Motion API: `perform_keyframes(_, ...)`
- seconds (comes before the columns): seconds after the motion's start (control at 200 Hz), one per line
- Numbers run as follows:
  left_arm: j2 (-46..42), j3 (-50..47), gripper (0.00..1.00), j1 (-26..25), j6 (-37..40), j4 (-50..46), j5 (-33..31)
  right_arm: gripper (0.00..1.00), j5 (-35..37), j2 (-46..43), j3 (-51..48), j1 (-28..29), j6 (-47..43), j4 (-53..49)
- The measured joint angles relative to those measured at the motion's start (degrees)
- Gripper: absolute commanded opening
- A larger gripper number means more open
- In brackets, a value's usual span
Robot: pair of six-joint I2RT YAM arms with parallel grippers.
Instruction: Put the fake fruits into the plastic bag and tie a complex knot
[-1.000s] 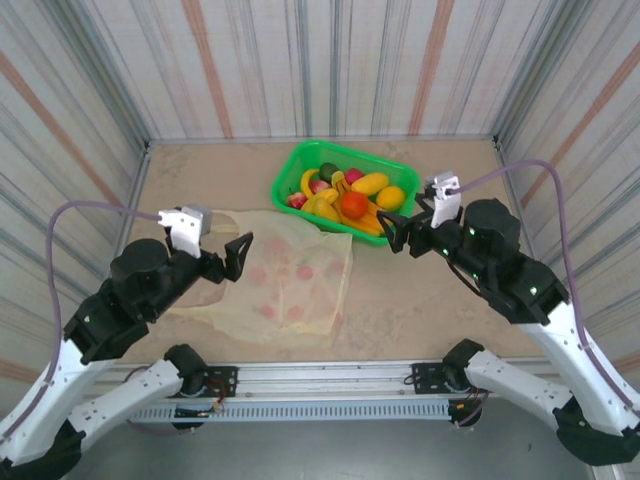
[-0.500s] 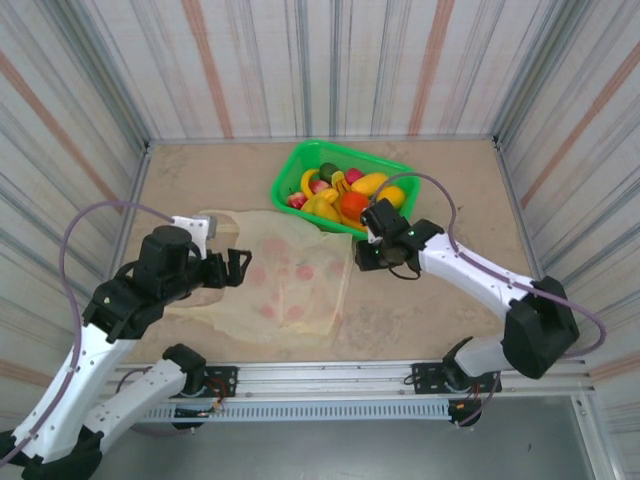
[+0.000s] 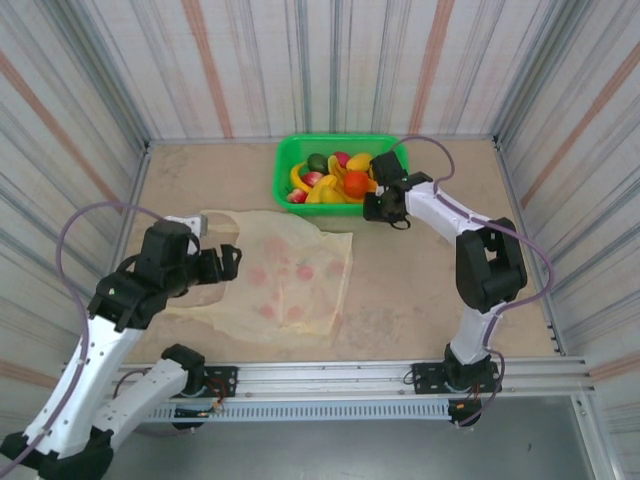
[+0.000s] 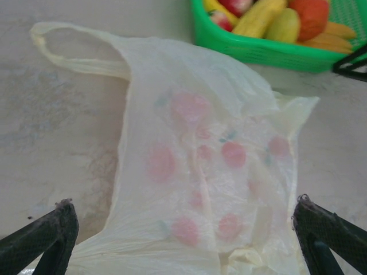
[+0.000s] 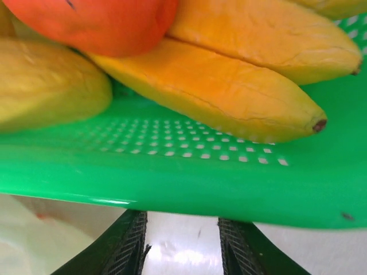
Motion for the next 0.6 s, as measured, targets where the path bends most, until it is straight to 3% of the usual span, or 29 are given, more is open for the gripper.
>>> perform_keyframes(0.14, 1.3, -2.9, 0.99, 11.6, -2.6, -0.3, 5.5, 0.7, -1.4, -2.2, 1.8, 2.3, -4.3, 0.4)
perform_keyframes(0.281, -0.3, -3.2, 0.99, 12.8, -6.0, -1.3, 4.8, 0.88, -5.4, -4.4, 3.1, 11.0, -9.6, 0.0)
perform_keyframes(0.426, -3.4, -3.2, 0.99, 12.8, -8.0, -1.4, 3.5, 0.92, -7.3, 0.0, 10.1, 19.4, -15.2, -2.9)
perform_keyframes(0.601, -3.9, -2.6, 0.99, 12.8, -8.7, -1.6, 2.9, 0.95, -8.7, 10.3, 18.7, 20.6, -18.1, -3.4)
